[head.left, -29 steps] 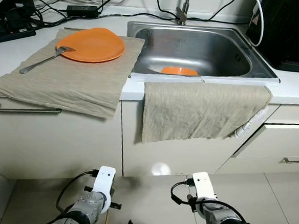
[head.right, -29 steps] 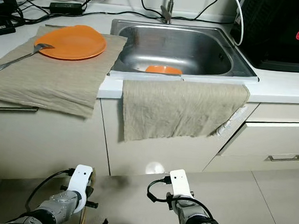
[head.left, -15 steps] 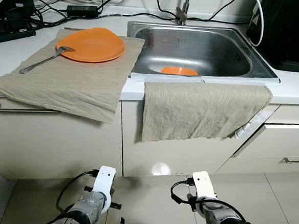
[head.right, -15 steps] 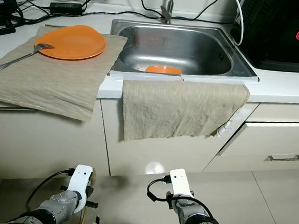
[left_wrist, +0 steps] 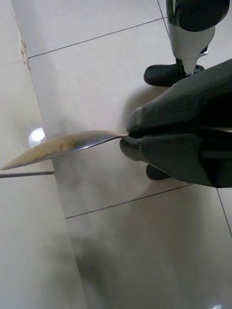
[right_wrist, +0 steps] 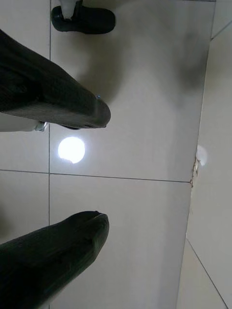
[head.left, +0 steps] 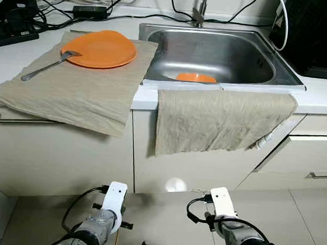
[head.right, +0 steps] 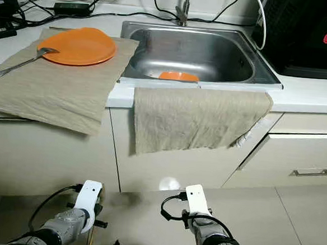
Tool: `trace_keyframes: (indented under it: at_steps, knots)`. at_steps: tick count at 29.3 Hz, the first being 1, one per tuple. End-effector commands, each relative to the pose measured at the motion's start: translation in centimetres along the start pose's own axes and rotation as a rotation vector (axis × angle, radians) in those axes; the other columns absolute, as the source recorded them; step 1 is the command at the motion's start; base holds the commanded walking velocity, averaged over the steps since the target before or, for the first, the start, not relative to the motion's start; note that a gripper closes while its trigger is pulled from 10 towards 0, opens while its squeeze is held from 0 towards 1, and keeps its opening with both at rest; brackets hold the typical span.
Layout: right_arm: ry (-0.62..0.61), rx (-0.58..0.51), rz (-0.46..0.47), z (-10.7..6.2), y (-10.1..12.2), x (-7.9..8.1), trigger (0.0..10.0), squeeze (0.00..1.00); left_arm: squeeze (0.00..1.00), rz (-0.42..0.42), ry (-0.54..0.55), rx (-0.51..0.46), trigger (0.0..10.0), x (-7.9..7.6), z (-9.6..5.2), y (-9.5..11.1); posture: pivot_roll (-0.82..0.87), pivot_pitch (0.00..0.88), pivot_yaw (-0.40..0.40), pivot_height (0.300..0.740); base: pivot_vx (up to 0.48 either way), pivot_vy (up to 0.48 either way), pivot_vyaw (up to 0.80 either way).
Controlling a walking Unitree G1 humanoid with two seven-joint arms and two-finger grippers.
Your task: Kitchen organization
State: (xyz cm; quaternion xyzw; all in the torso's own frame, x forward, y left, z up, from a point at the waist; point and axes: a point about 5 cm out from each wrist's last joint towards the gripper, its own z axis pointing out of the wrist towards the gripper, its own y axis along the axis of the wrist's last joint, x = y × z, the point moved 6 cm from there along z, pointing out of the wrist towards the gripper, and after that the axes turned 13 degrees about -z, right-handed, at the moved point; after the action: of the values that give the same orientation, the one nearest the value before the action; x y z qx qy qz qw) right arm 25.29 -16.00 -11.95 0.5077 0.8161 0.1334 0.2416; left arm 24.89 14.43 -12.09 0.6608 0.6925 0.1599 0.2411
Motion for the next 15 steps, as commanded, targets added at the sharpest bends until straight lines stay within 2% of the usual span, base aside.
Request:
trace_keyframes:
  at_steps: [1, 15]
  knots:
    - [-0.008, 0.003, -0.007, 0.00, -0.07, -0.26, 10.0, 0.00, 0.00, 0.015, 0.004, 0.029, 10.0, 0.07, -0.03, -0.86, 0.07, 0.000, -0.034, 0.740, 0.000, 0.000, 0.00]
    - [-0.002, 0.011, 0.003, 0.00, -0.07, -0.18, 10.0, 0.00, 0.00, 0.017, 0.006, 0.028, 10.0, 0.15, -0.03, -0.70, 0.08, 0.000, -0.029, 0.740, 0.000, 0.000, 0.00]
